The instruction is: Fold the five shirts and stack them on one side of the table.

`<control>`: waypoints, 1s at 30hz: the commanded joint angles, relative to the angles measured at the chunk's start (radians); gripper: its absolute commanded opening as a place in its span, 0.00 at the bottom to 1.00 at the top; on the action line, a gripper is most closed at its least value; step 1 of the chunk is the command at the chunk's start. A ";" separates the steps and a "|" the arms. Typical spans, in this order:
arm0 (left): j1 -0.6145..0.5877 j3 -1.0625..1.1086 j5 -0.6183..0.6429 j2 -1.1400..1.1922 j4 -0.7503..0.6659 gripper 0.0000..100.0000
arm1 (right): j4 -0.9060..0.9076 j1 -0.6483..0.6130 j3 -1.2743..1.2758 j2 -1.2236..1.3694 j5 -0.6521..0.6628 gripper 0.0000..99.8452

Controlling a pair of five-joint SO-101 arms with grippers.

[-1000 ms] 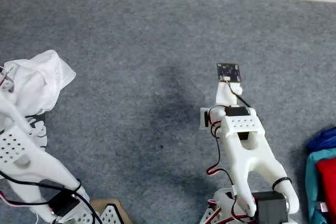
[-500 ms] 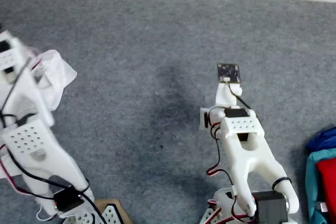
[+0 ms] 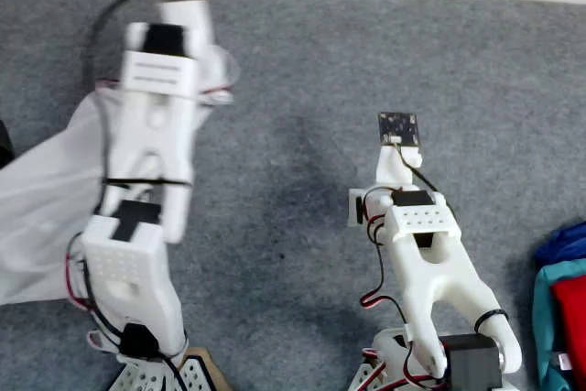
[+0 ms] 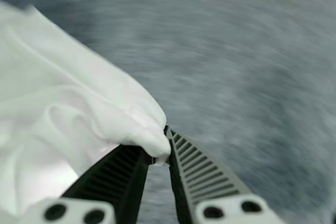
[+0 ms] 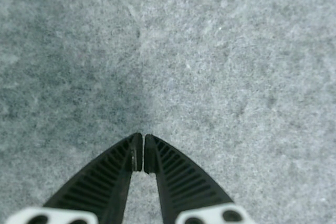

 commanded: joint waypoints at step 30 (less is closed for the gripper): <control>-0.031 0.127 -0.009 -0.567 0.183 0.48 | -0.013 0.038 -0.012 -0.008 -0.014 0.03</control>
